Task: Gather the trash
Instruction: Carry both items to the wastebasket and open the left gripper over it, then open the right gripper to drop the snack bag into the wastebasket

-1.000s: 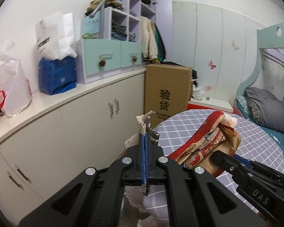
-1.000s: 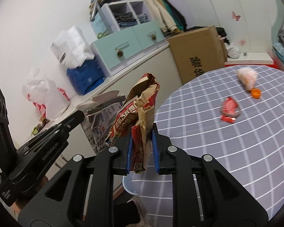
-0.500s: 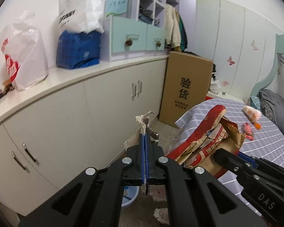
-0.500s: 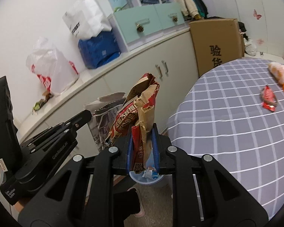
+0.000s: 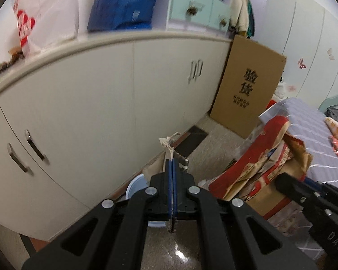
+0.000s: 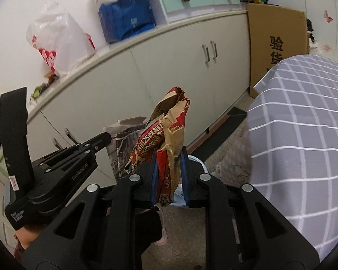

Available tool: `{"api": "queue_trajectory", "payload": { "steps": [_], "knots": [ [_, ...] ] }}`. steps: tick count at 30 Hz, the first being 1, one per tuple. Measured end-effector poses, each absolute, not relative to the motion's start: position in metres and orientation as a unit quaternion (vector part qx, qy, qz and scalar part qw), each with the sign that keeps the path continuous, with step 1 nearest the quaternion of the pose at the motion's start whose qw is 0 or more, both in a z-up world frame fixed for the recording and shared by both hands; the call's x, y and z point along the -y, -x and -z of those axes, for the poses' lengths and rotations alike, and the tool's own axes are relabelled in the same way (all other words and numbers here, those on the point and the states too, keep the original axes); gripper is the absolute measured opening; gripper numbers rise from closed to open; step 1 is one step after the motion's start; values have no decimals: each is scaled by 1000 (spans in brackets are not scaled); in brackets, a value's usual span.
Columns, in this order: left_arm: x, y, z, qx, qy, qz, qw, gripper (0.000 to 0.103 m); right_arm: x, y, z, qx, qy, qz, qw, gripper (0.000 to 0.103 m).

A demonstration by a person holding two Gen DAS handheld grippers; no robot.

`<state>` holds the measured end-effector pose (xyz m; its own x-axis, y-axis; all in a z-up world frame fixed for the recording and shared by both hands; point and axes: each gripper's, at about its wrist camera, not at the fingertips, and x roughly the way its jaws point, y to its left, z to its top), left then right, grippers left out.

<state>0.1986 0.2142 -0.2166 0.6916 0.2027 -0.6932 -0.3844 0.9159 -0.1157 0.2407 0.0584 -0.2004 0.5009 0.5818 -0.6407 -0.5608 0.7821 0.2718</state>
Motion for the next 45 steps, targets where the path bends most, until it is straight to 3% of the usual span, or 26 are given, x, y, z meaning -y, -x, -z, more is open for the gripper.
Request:
{"api": "queue_trajectory", "payload": {
  "steps": [9, 19, 20, 21, 22, 23, 45],
  "knots": [
    [-253, -228, 276, -408, 175, -150, 883, 1, -99, -266, 237, -397, 24, -324, 859, 18],
    [-264, -274, 296, -433, 187, -129, 872, 6, -113, -290, 263, -407, 40, -304, 861, 18],
    [-264, -277, 297, -440, 185, -127, 869, 20, -114, -292, 265, -409, 39, -303, 860, 18],
    [-264, -279, 297, -443, 182, -130, 868, 49, -115, -294, 267, -411, 37, -303, 859, 18],
    [-263, -277, 297, -440, 179, -135, 869, 59, -116, -294, 268, -410, 38, -301, 860, 18],
    [-263, -274, 296, -430, 176, -142, 874, 60, -117, -294, 271, -411, 38, -301, 859, 18],
    [-272, -243, 290, -434, 171, -162, 870, 62, -136, -300, 279, -424, 38, -310, 850, 18]
  ]
}}
